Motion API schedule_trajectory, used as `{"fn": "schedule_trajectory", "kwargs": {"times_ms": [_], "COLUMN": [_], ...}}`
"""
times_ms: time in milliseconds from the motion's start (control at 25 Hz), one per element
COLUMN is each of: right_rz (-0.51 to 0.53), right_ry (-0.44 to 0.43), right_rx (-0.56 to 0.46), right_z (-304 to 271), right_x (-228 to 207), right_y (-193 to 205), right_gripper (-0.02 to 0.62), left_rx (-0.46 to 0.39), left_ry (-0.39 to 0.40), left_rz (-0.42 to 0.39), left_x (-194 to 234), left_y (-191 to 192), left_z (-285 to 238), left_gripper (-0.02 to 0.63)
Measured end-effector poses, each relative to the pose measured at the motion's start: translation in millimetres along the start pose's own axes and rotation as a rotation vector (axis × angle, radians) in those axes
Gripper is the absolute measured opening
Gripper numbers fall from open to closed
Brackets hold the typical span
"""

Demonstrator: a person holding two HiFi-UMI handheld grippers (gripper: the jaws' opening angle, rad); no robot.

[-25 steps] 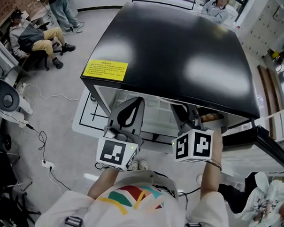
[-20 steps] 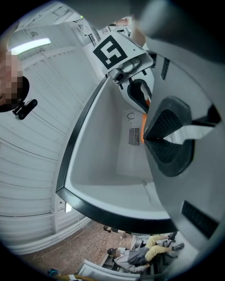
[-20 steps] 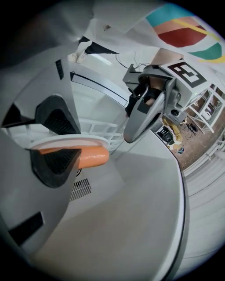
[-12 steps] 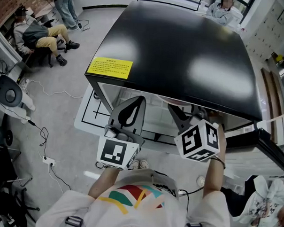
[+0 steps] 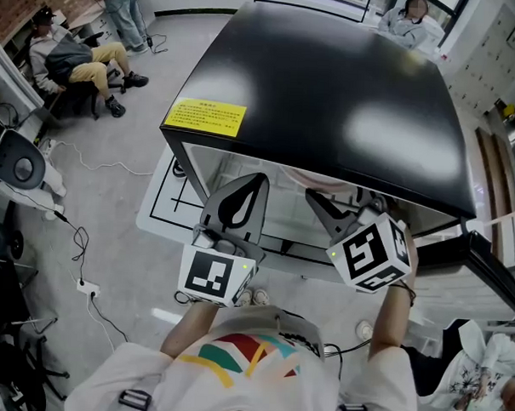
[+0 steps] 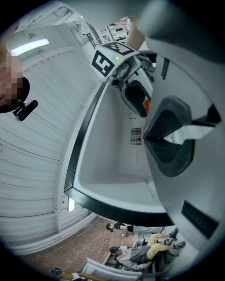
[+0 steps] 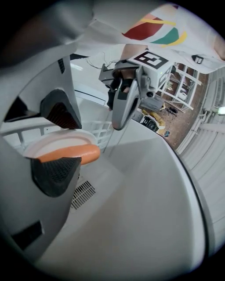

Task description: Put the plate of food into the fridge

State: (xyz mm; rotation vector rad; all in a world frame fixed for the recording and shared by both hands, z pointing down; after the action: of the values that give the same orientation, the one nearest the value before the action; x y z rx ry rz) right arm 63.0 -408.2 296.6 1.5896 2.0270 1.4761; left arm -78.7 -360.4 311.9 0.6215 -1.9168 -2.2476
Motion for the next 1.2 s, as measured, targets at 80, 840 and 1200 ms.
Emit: {"fn": "schedule_trajectory", "kwargs": {"times_ms": [80,840,1200], "right_rz": [-0.035,-0.484,-0.624], "right_ry": [0.001,0.526,0.564], "right_rx": [-0.074,-0.573,-0.549], "right_z": [7,86,94], "right_x": [-2,24,58], "right_y": [-5,-6,21], "right_gripper": [0.178,-0.002,-0.002], "left_rx": [0.001,-0.060,-0.079], "left_ry": [0.003,0.060,0.098], "left_rz": [-0.003,-0.028,-0.006], "left_x": [0,-18,-33], "left_y": [-1,-27,-29], "left_z": [0,5,22], "left_gripper": [0.005,0.006,0.005]}}
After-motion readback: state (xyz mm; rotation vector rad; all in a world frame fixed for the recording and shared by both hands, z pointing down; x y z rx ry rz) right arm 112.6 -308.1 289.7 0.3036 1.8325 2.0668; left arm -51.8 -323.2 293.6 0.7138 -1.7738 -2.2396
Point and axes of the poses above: the fingertips, and each gripper's own axes: z backward along the fingers, x to its left, y out of its underside, the point moved 7 cm from there along z, backward along the fingers, and after that the axes turned 13 degrees about -z, right-handed, at the moved point
